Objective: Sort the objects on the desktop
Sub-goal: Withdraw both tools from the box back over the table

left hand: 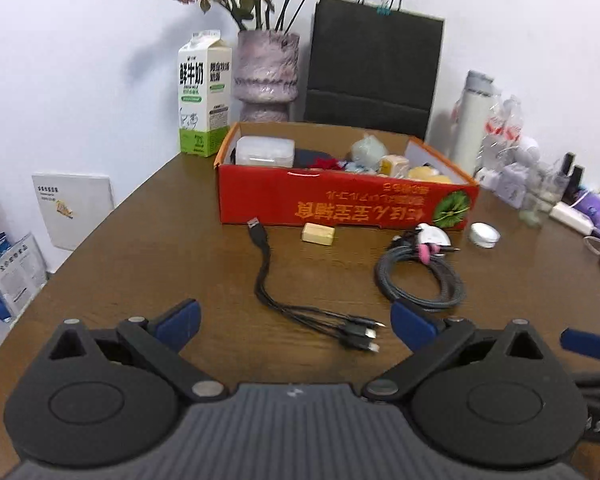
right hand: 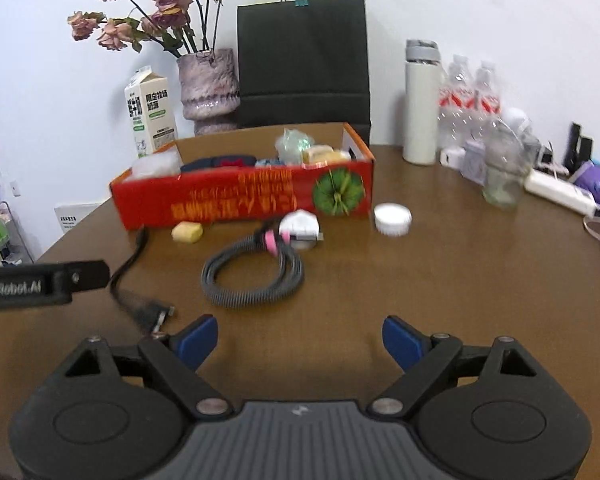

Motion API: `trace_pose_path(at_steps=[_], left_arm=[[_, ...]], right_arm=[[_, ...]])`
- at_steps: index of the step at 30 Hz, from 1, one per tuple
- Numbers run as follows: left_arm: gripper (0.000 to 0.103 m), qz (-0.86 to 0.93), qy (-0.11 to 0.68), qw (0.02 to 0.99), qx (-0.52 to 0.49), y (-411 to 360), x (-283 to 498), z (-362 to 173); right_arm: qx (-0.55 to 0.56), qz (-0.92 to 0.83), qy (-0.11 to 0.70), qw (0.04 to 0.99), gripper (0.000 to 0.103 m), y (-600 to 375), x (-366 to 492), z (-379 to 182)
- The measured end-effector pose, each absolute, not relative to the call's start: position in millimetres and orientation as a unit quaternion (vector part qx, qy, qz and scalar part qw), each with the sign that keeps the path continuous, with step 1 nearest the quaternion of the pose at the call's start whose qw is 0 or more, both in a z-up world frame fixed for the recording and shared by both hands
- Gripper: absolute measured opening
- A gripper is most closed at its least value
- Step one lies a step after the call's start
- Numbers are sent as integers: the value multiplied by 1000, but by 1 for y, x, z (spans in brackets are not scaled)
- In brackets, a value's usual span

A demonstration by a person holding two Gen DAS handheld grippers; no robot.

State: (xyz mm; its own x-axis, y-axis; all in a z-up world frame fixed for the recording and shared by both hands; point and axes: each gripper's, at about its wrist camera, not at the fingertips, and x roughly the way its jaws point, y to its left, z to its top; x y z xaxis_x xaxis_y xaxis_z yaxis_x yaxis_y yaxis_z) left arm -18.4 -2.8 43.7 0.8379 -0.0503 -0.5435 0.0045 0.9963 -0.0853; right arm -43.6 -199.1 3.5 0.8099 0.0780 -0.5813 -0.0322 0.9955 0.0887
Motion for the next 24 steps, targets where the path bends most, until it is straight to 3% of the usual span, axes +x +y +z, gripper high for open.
trace_pose_path(at_steps=[14, 24], left_arm=[[103, -36, 233, 967, -95, 17, -47, 30], [103, 62, 262, 962, -49, 37, 39, 37]], right_arm=[[35, 23, 318, 947, 89, -203, -60, -12], [80, 80, 304, 946, 89, -208, 23, 2]])
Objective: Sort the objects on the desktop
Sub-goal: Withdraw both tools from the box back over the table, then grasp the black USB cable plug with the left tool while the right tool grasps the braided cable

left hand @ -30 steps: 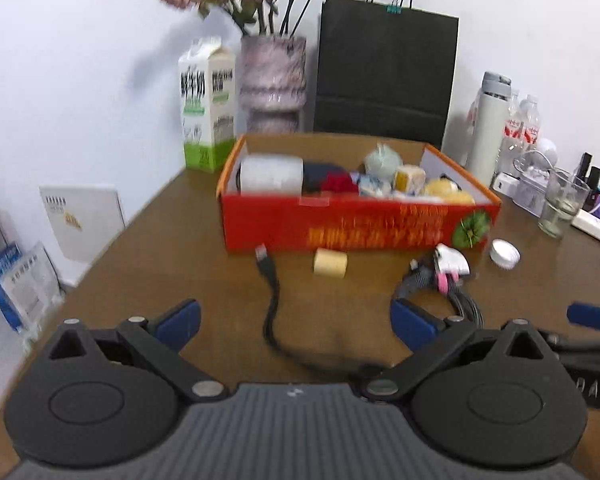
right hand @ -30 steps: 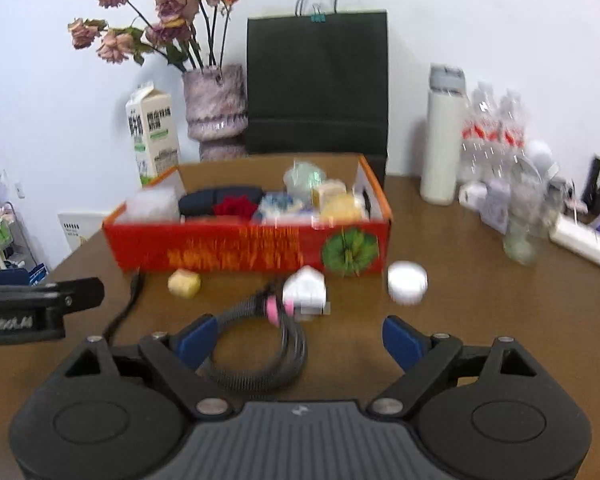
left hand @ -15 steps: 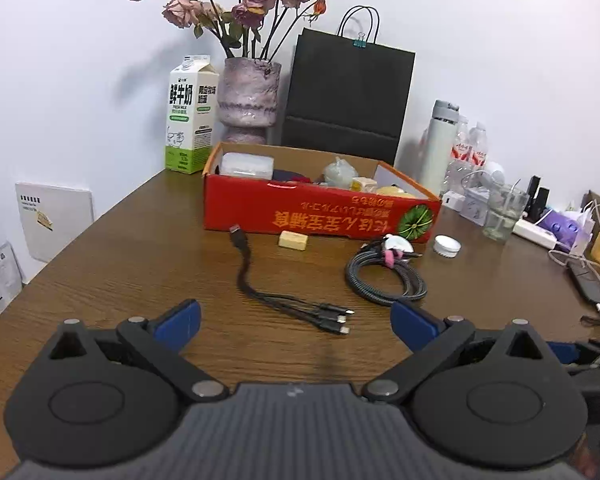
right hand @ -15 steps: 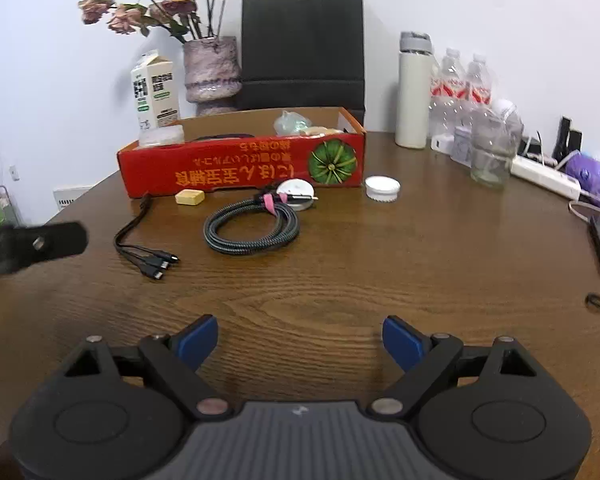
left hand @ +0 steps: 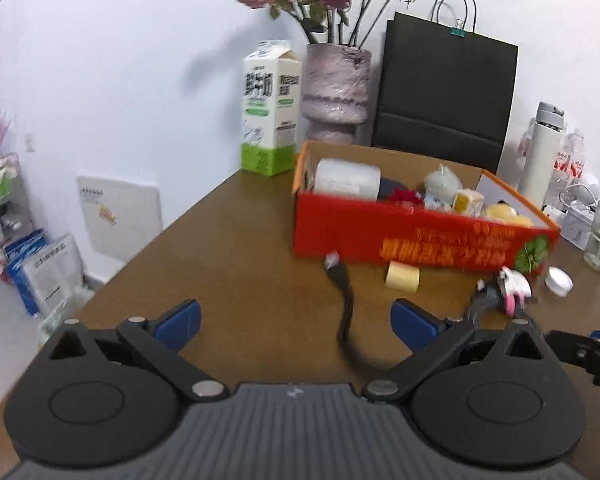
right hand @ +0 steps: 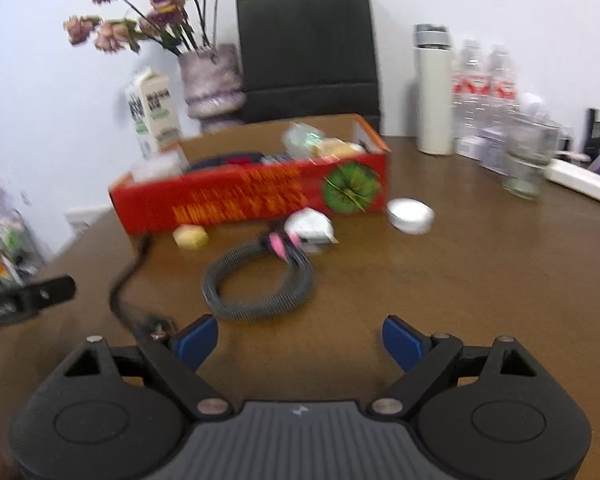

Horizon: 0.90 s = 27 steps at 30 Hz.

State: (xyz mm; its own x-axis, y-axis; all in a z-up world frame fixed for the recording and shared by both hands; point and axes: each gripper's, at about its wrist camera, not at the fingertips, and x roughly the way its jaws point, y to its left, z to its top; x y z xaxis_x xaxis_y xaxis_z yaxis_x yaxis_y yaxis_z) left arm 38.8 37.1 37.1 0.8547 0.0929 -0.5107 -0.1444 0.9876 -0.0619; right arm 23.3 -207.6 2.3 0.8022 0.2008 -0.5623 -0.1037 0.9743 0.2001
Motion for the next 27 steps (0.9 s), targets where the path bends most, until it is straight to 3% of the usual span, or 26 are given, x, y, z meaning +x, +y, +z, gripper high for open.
trace_pose_path(at_steps=[5, 10, 12, 14, 15, 21, 24, 26, 27], left_arm=[[103, 43, 257, 965, 17, 22, 93, 49], [102, 37, 294, 955, 21, 21, 126, 26], [94, 36, 310, 950, -10, 29, 130, 16], [73, 41, 331, 942, -30, 35, 135, 9], [70, 41, 337, 940, -36, 37, 138, 7], [68, 19, 343, 939, -20, 31, 141, 5], [58, 22, 346, 938, 5, 24, 141, 4], [35, 10, 342, 940, 8, 22, 138, 5], [25, 6, 340, 940, 9, 21, 136, 5]], right_arm=[[126, 59, 335, 932, 89, -203, 87, 2], [60, 37, 348, 935, 89, -165, 113, -6], [24, 33, 347, 937, 82, -151, 113, -15], [-4, 43, 326, 944, 82, -146, 108, -21], [-1, 51, 325, 944, 82, -148, 106, -20], [-13, 88, 327, 941, 79, -151, 87, -16], [-36, 98, 321, 941, 78, -143, 77, -16], [-37, 107, 320, 941, 78, -140, 72, -16], [-38, 109, 318, 941, 72, -140, 70, -15]])
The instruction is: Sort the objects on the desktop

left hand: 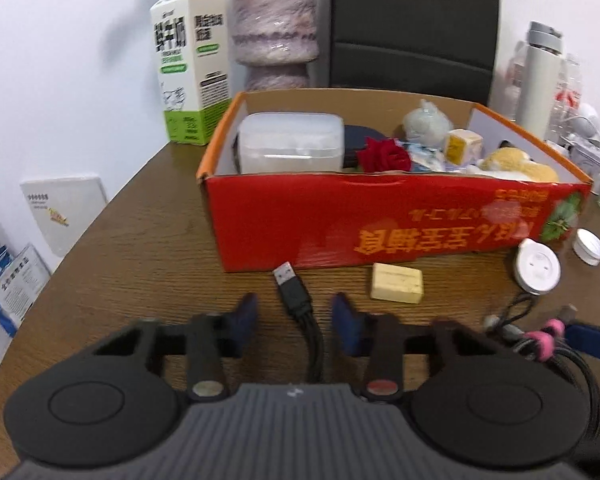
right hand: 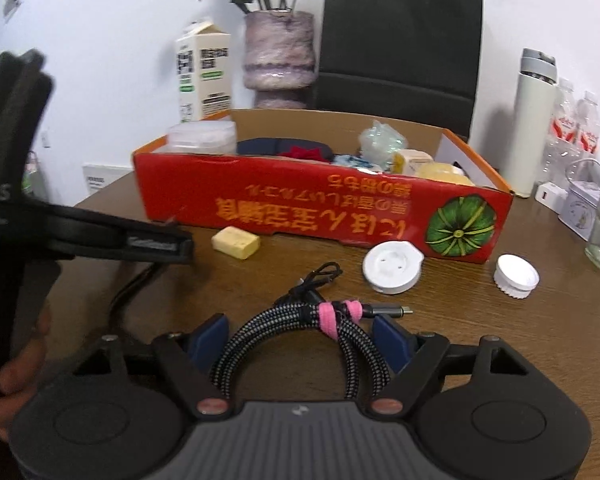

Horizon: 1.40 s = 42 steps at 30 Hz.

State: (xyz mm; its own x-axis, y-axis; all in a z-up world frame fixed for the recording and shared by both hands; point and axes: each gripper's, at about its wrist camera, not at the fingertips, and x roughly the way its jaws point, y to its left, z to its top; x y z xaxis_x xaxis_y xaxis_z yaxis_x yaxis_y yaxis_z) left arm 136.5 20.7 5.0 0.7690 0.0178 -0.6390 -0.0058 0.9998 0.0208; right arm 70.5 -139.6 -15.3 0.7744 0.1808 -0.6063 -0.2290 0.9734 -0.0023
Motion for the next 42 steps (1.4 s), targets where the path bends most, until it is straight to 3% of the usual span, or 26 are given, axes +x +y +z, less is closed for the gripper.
trace_pose_path(at_steps=[1, 2, 3, 4, 10, 15, 17, 21, 28, 31, 32, 35, 36, 38, 42], left_arm=[[14, 6, 339, 941, 7, 20, 134, 5], [13, 8, 337, 941, 9, 19, 132, 5], [13, 10, 336, 942, 14, 18, 130, 5], [13, 12, 335, 942, 14, 18, 127, 5], [8, 13, 287, 958, -4, 20, 85, 20], [7, -3, 266, 963, -38, 17, 42, 31], [7, -9, 256, 966, -42, 18, 27, 33], [7, -18, 256, 965, -53, 20, 15, 36], [7, -13, 250, 967, -49, 24, 4, 44], [7, -7, 249, 967, -57, 26, 4, 47], [7, -6, 251, 966, -60, 26, 4, 48], [7, -6, 248, 967, -61, 23, -1, 51], [7, -5, 245, 968, -58, 22, -4, 53], [7, -1, 246, 968, -49, 20, -7, 56], [7, 10, 247, 968, -40, 19, -12, 60]], right_arm=[[-37, 106, 306, 945, 59, -140, 68, -13], [-33, 107, 295, 949, 12, -141, 65, -8], [-28, 108, 296, 949, 2, -142, 63, -5], [-33, 100, 289, 951, 0, -143, 61, -5], [-5, 99, 276, 956, 1, -159, 57, -4], [42, 132, 264, 955, 18, -174, 32, 1], [70, 136, 278, 948, 18, -172, 22, -3], [28, 115, 302, 946, 46, -148, 25, -12], [0, 94, 289, 953, 46, -139, 47, 7], [-7, 96, 292, 952, 53, -139, 55, 9], [-13, 84, 305, 949, 54, -139, 64, 5], [2, 75, 337, 938, 28, -144, 91, -15], [2, 78, 339, 938, 23, -143, 92, -14], [0, 99, 341, 935, 17, -140, 86, -11], [35, 119, 324, 938, 15, -143, 53, -8]])
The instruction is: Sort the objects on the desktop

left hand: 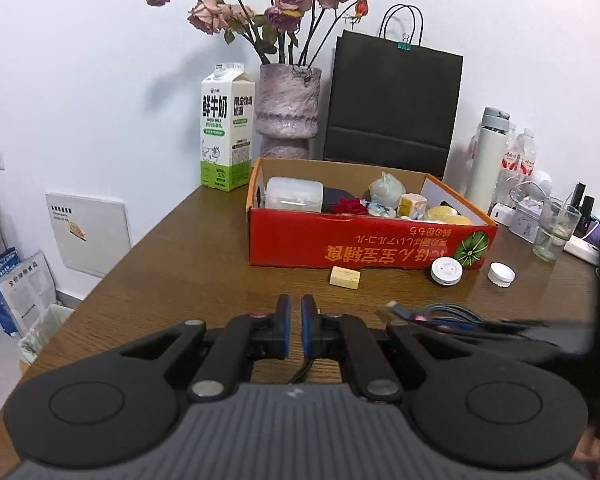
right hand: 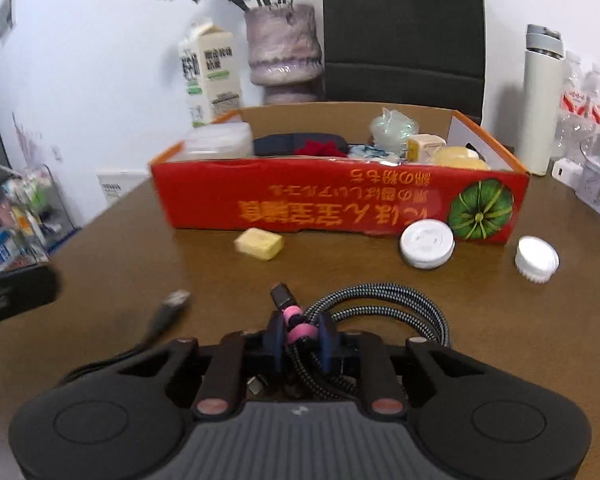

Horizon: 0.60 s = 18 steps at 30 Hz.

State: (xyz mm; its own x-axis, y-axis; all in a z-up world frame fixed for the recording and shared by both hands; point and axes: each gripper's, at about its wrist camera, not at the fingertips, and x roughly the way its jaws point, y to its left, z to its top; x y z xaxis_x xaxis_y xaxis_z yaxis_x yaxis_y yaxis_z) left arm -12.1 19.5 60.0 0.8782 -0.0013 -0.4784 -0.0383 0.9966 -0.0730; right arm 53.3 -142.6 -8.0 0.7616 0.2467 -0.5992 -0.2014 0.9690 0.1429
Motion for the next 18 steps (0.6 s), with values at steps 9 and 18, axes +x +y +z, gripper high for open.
trace_pose_path(at_steps=[9, 18], left_arm=[[4, -9, 207, 977, -55, 25, -38, 83], [42, -40, 302, 952, -20, 36, -24, 31]], right_arm=[[77, 132, 228, 961, 15, -170, -22, 53], [91, 116, 204, 968, 15, -191, -54, 65]])
